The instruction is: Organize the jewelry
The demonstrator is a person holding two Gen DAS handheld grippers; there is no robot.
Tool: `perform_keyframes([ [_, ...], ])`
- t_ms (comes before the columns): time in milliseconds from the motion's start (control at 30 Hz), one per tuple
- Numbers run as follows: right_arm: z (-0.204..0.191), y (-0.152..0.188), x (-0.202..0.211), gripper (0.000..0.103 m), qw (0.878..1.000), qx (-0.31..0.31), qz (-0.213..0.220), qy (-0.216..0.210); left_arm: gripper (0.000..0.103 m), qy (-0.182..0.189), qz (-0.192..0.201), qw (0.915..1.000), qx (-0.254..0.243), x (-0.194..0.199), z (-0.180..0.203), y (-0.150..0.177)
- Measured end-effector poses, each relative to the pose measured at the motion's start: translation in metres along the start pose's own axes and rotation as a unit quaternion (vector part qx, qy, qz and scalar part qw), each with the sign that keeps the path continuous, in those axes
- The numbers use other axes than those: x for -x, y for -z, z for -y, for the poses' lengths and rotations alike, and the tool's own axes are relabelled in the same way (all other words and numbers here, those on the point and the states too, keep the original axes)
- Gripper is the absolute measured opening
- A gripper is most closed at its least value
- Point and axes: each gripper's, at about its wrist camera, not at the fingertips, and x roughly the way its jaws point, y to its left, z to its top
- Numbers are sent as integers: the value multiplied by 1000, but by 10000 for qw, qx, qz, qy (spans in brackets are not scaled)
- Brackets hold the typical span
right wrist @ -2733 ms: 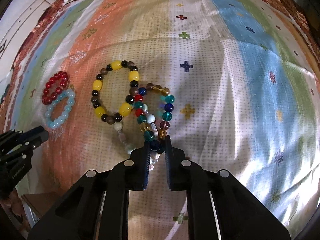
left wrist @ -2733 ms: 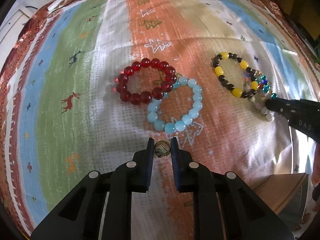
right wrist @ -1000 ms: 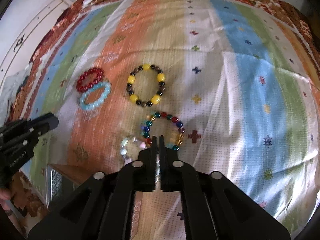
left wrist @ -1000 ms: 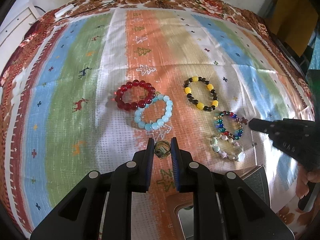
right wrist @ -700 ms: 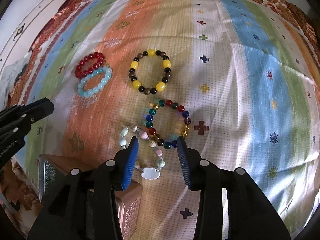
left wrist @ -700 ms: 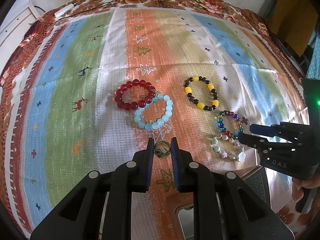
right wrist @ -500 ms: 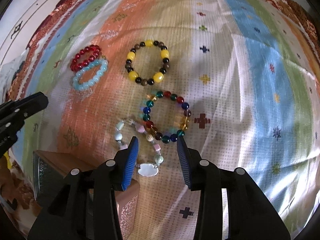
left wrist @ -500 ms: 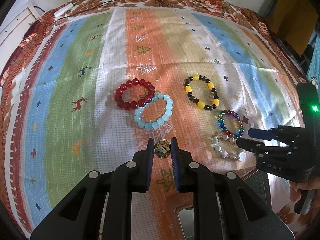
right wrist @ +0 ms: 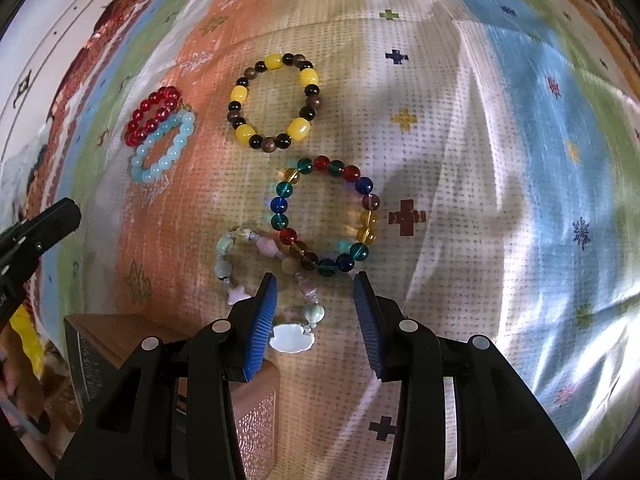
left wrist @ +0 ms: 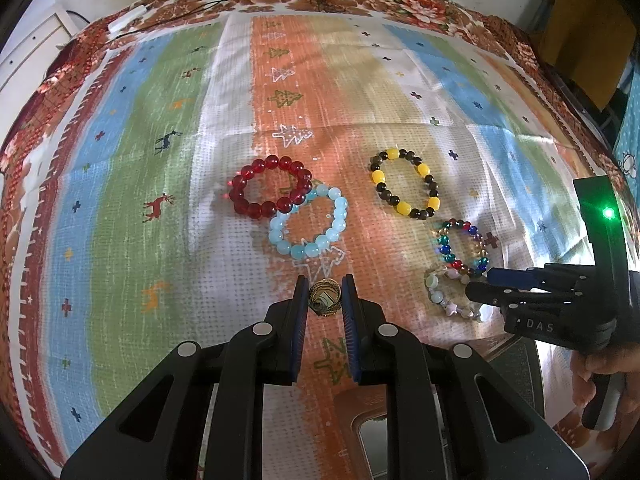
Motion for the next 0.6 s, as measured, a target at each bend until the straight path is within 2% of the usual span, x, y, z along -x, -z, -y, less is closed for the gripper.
perform_keyframes([
  [100, 3, -1, -2, 40, 10000, -67, -19, -32, 17, -2, -6, 10000, -2, 0, 0, 0],
  [167, 9, -1, -2, 33, 9996, -239, -36, -112, 17, -6, -14, 10000, -4, -1, 0, 1],
  [233, 10, 0, -3, 19, 9998, -190, -38, -13, 17, -10, -23, 10000, 0, -2, -1, 2],
  [300, 13, 1, -3, 14, 9997, -212, -59, -54, 17, -13, -35, 10000, 3, -4, -1, 2],
  [600, 10, -2, -2, 12, 9998, -207, -1, -45, 16, -27, -64, 10000, -5, -5, -1, 1],
])
